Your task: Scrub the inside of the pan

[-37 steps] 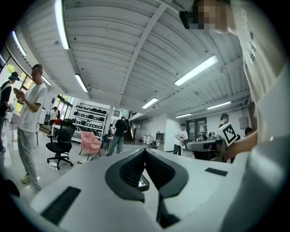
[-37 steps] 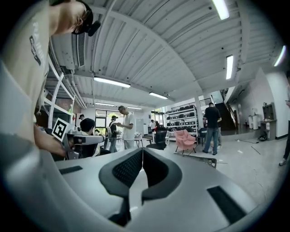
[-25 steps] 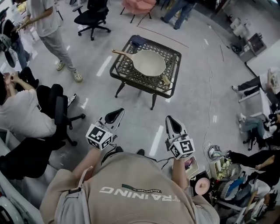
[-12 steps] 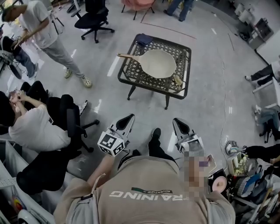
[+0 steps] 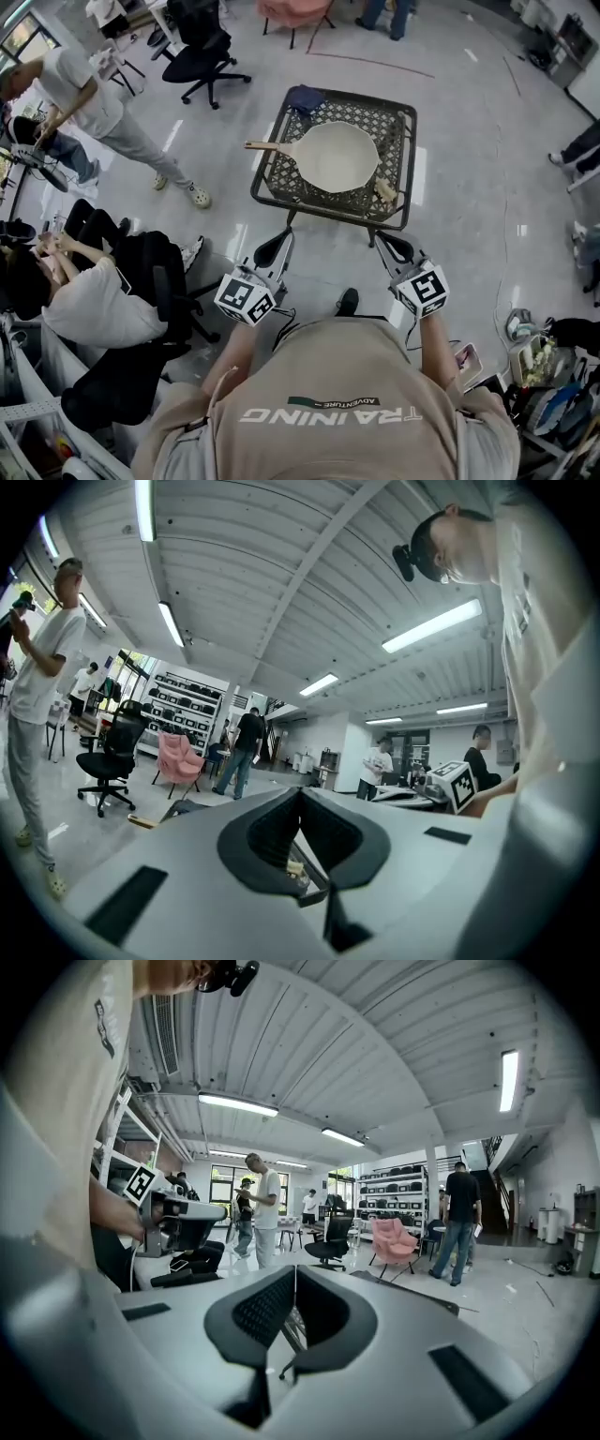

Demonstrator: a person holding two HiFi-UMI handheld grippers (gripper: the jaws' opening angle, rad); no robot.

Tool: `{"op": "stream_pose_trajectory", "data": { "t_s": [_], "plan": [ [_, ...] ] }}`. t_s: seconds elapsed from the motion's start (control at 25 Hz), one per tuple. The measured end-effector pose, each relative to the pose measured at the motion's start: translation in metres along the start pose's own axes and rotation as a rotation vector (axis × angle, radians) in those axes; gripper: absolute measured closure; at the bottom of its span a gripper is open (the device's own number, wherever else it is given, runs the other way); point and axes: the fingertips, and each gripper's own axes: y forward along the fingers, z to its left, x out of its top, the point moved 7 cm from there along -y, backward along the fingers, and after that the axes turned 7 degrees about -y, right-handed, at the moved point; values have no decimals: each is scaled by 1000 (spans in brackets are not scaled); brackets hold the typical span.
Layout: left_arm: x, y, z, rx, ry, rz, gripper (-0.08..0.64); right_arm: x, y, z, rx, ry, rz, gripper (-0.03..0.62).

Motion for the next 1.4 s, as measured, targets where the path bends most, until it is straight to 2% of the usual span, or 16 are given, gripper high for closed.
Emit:
{"op": "stream_pose_trajectory", "data": {
  "t_s": [0.2, 0.44, 0.68, 0.84, 0.96, 1.08, 1.28, 1.4],
  "plan": [
    [2, 45, 7, 49, -39, -36, 541, -15, 12, -46, 52, 25, -2, 574],
    [5, 73, 24, 101, -45, -13, 541, -30, 40, -80, 88, 59, 3, 574],
    [21, 98, 65, 101, -30, -13, 541, -25, 87, -111, 96, 56, 4, 574],
    [37, 120, 105, 97, -63, -29, 541, -13, 124, -126, 94, 34, 24, 572],
    [50, 147, 141, 62, -75, -18, 542, -3, 156, -145, 54, 47, 29, 572],
    [64, 181, 177, -7, -82, 4, 541, 11, 183, -161, 6, 49, 44, 574],
    [83, 226, 216, -126, -71, 34, 541, 21, 217, -181, -71, 50, 59, 572],
    [89, 242, 240, -167, -72, 48, 541, 29, 242, -187, -107, 43, 64, 574]
  ]
}}
